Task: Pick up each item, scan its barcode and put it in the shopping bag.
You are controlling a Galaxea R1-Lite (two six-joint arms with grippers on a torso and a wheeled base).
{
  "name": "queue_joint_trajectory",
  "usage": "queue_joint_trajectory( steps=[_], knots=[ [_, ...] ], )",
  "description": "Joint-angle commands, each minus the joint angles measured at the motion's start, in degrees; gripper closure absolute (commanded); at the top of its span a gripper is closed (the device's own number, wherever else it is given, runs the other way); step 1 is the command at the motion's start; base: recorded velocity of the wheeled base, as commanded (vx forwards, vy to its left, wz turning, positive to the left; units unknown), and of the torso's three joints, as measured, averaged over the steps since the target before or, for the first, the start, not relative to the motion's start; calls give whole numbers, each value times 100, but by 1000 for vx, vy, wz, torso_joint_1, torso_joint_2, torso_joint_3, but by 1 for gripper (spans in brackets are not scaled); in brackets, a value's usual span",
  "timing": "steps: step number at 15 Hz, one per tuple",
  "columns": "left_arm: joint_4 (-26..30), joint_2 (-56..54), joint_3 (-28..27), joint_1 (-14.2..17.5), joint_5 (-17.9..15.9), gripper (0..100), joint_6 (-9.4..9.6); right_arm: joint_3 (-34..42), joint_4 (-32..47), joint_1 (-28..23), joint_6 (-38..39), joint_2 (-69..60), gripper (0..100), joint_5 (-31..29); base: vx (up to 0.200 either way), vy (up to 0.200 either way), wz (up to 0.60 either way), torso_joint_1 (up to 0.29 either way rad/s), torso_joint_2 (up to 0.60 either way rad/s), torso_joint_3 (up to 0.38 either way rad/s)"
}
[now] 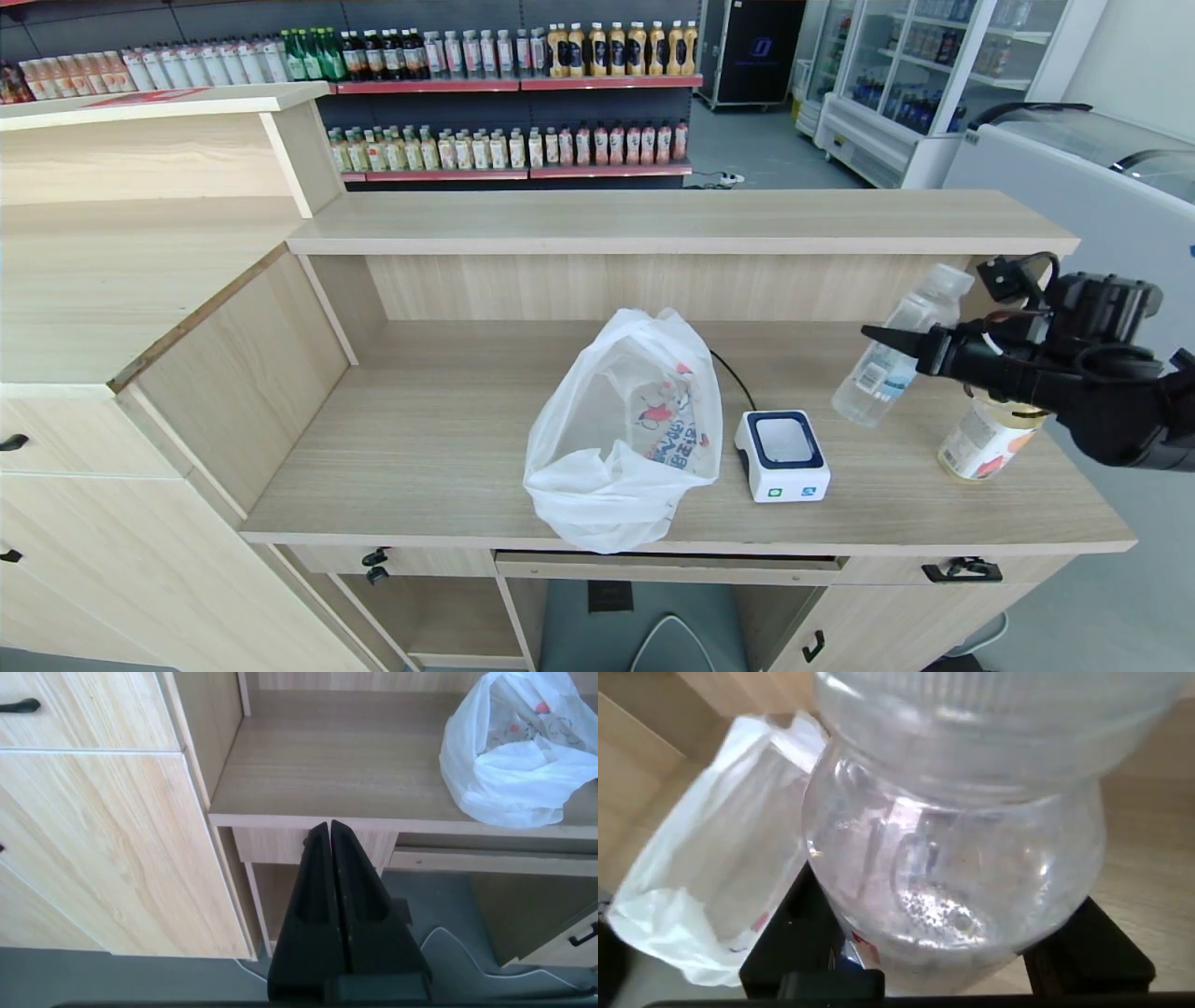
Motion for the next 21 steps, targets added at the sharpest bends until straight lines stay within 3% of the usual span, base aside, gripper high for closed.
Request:
queue_joint_trajectory(
  steps=[1,3,5,9,16,21],
  knots=[
    [0,0,0,2,2,100,-2,-375,1301,592,869,-1646,100,-36,0,0,0,0,0,0],
    [0,0,0,2,2,100,6,-392,2101,1120,878,-2297,100,-318,0,0,0,0,0,0],
    [0,0,0,2,2,100,6,-357,2320,1726,939,-2666,100,-634,0,0,0,0,0,0],
    [0,0,0,2,2,100,6,-357,2531,2526,1502,-3237,100,-634,0,0,0,0,0,0],
    [0,0,0,2,2,100,-2,-322,2962,3431,1695,-3861,100,-572,0,0,0,0,0,0],
    [0,0,0,2,2,100,6,-463,3340,3669,1783,-4160,100,-230,0,0,0,0,0,0]
  ],
)
